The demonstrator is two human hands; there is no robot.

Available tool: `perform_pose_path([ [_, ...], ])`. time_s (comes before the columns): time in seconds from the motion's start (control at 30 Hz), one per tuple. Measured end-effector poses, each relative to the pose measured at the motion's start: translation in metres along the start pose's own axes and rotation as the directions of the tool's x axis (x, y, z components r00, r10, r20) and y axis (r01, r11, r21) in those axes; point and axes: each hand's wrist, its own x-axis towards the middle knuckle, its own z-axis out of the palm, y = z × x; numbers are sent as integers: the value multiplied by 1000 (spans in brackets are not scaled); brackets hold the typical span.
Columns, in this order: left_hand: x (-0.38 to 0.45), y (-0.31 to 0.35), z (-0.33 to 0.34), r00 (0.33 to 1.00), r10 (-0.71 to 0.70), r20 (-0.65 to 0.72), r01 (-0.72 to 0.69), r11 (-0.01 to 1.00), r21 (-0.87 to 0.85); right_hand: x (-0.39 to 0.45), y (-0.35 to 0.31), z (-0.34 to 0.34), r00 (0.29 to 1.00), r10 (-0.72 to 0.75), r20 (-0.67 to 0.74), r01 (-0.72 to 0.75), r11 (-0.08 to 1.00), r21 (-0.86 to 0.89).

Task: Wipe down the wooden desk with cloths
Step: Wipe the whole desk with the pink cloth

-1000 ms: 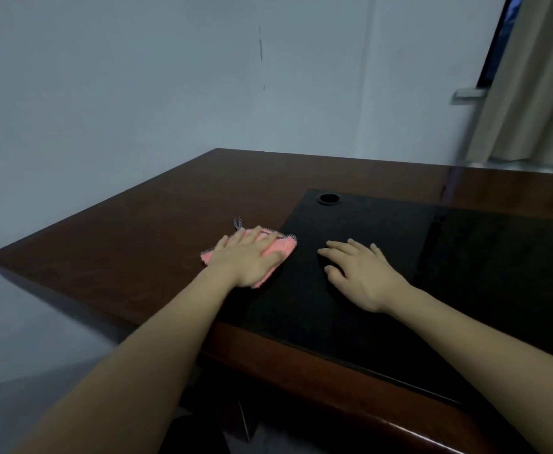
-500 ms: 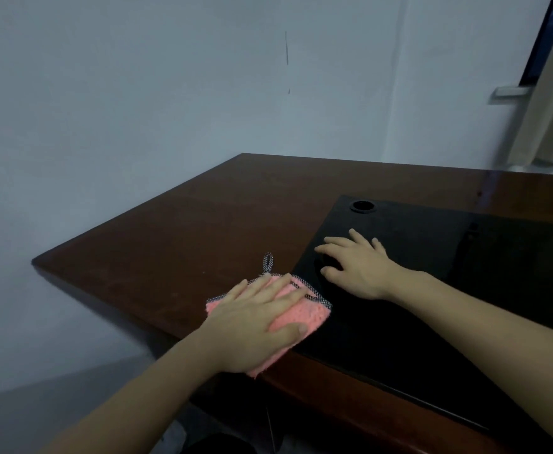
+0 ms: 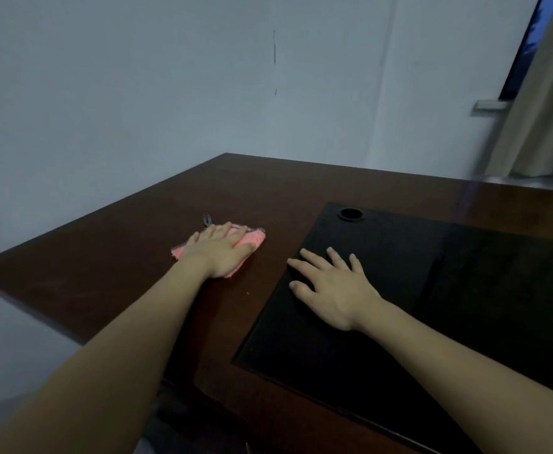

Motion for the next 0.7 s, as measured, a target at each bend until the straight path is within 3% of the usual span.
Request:
perform_pose_path([
  [0.3,-109,6,7,971,230,68,-232,972,24,1,-2,-2,997,13,76,-9,998,-57],
  [0.4,-131,-2,10,966,246,80,-249,968,21,1,-1,-2,997,11,77,-6,998,-66],
  [0.57,-97,-11,10,974,216,67,-217,976,20,0,1,-1,998,13,62,-9,998,-64],
  [0.7,-29,-12,4,994,109,20,-109,994,17,2,-1,-1,999,18,47,-15,998,-63],
])
